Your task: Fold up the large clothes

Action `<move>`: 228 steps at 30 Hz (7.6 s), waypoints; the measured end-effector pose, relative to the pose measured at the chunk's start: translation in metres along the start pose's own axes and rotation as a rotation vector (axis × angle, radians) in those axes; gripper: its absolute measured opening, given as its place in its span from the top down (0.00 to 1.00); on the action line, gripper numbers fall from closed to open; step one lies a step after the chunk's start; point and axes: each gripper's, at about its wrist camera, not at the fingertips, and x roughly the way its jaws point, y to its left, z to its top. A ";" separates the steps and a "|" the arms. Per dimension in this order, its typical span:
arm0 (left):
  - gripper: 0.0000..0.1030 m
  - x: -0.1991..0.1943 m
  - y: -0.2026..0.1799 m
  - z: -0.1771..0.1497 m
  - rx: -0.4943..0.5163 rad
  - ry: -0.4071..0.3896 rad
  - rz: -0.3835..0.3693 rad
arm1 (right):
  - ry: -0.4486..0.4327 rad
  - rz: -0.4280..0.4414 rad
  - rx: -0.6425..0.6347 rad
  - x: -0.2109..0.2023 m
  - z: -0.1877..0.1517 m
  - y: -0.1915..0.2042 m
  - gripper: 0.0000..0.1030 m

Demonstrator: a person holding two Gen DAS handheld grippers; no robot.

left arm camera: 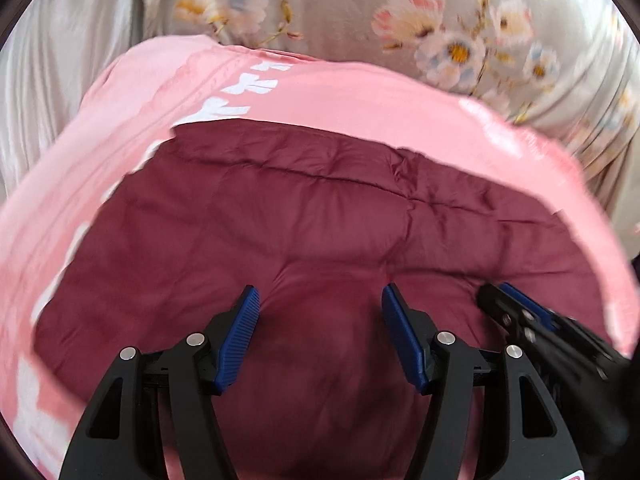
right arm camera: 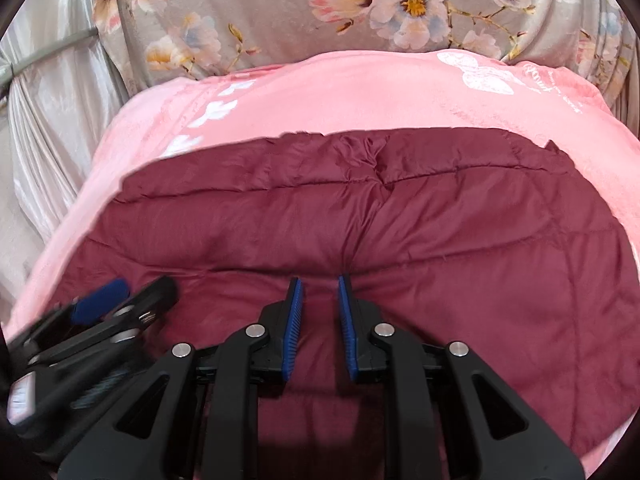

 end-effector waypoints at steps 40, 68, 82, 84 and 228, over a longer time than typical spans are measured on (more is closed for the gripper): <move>0.93 -0.130 -0.049 0.045 0.115 -0.109 -0.348 | 0.071 0.158 0.106 -0.058 -0.045 -0.012 0.82; 0.29 -0.041 -0.072 -0.006 0.133 0.208 -0.118 | 0.005 0.043 0.157 -0.132 0.015 -0.093 0.39; 0.30 -0.020 -0.087 0.002 0.120 0.215 -0.162 | -0.062 -0.103 0.204 -0.155 0.017 -0.147 0.92; 0.30 -0.013 -0.096 0.001 0.143 0.222 -0.156 | -0.022 -0.119 0.228 -0.145 0.006 -0.159 0.92; 0.10 0.072 -0.108 0.027 -0.110 0.363 -0.327 | -0.004 0.121 0.497 -0.042 -0.028 -0.243 0.27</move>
